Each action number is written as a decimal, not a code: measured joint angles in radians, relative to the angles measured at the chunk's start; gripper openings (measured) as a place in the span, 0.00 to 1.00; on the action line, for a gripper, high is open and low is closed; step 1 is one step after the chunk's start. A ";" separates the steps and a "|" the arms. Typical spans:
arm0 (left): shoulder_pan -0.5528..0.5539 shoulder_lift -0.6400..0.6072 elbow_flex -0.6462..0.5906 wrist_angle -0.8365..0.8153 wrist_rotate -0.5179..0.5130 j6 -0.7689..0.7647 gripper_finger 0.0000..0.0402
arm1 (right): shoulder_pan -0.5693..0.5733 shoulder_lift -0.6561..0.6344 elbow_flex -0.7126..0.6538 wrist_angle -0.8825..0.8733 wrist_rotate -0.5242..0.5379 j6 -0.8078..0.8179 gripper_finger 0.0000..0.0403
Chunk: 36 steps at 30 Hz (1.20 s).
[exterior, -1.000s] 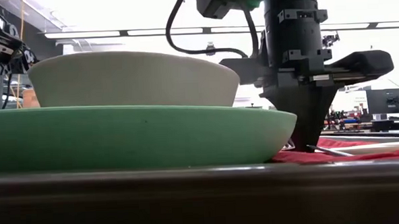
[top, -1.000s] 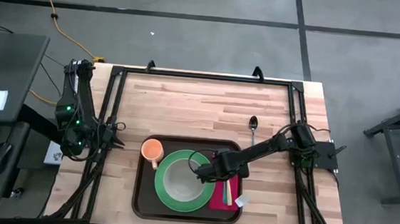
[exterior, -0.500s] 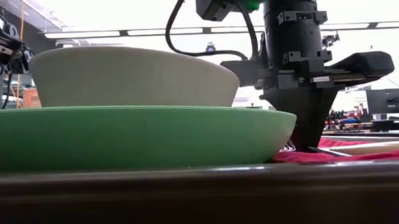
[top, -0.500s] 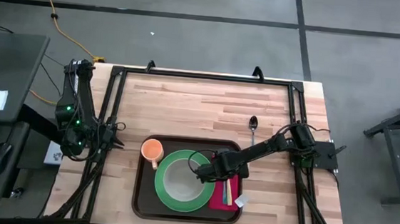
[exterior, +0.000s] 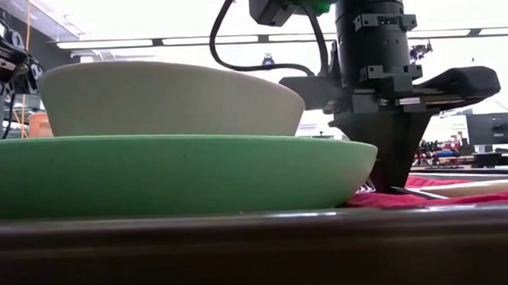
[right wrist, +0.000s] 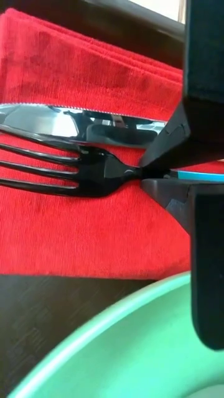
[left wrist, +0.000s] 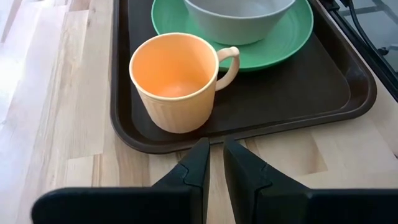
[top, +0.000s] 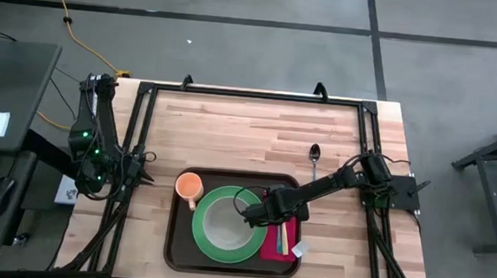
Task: Set up tray
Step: Put the blue fork on the red napkin to the left side of the yellow knife, then adjust the yellow knife on the red napkin
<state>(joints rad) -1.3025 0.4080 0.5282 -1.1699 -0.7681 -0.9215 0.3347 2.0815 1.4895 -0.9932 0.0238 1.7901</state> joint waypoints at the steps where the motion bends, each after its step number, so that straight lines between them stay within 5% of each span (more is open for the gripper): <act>1: 0.000 0.000 0.000 0.001 0.000 0.000 0.20 | 0.000 0.000 0.000 0.003 0.003 -0.008 0.04; 18: 0.000 0.000 0.000 0.019 0.000 0.000 0.20 | 0.000 -0.003 0.002 0.011 -0.005 -0.037 0.15; 36: 0.000 0.000 0.000 0.046 -0.002 0.000 0.20 | 0.002 -0.084 0.002 -0.008 0.012 -0.044 0.16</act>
<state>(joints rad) -1.3025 0.4084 0.5282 -1.1236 -0.7700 -0.9215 0.3366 1.9974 1.4910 -1.0013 0.0361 1.7458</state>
